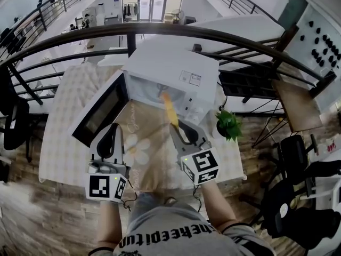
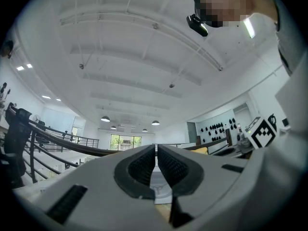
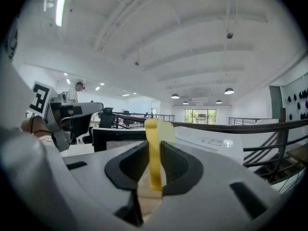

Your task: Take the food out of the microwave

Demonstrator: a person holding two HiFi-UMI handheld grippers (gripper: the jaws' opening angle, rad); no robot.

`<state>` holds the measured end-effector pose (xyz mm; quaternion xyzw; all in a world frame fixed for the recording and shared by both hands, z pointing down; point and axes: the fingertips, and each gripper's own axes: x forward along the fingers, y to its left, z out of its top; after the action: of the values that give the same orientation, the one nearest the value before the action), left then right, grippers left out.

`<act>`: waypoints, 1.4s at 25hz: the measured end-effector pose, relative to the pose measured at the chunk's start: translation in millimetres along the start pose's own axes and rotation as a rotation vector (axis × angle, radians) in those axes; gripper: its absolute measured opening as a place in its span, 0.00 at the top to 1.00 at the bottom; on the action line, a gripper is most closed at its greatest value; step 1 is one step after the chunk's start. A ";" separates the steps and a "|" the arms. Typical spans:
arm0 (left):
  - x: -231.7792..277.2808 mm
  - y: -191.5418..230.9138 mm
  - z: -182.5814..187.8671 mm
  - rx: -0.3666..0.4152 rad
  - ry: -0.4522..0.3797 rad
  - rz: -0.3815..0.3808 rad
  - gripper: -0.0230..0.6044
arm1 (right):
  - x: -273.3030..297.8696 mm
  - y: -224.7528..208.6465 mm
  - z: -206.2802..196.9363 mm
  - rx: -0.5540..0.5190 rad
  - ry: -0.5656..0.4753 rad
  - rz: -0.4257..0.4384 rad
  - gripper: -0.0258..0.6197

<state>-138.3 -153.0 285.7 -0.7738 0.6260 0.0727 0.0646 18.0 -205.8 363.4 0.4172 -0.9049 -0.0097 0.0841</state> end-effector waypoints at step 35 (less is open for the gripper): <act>-7.9 -46.2 20.1 0.024 -0.022 0.019 0.94 | -72.7 -31.4 47.2 0.129 -0.223 -0.013 0.84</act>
<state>-95.4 -132.0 268.0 -0.7662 0.6332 0.0742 0.0801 80.5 -173.8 303.6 0.4241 -0.9045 0.0014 -0.0442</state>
